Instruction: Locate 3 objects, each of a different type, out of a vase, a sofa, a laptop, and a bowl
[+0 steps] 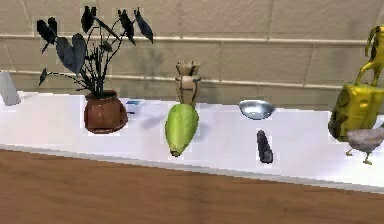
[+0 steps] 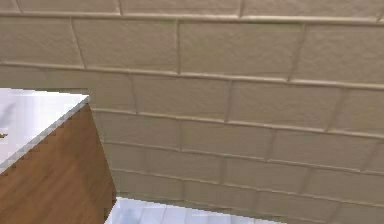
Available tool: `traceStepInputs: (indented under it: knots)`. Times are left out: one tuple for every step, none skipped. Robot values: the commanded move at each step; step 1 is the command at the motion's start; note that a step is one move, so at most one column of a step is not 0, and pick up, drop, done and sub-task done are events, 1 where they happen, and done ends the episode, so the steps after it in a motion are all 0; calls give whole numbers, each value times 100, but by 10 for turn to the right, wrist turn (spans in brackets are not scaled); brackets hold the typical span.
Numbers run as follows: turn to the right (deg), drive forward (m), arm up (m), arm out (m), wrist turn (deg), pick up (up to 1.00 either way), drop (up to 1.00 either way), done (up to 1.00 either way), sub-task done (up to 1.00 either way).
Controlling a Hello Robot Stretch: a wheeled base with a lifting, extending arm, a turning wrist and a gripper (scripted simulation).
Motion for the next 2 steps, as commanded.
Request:
traceStepInputs:
  knots:
    - [-450, 0, 0, 0, 0, 0, 0, 0, 0]
    - [-450, 0, 0, 0, 0, 0, 0, 0, 0]
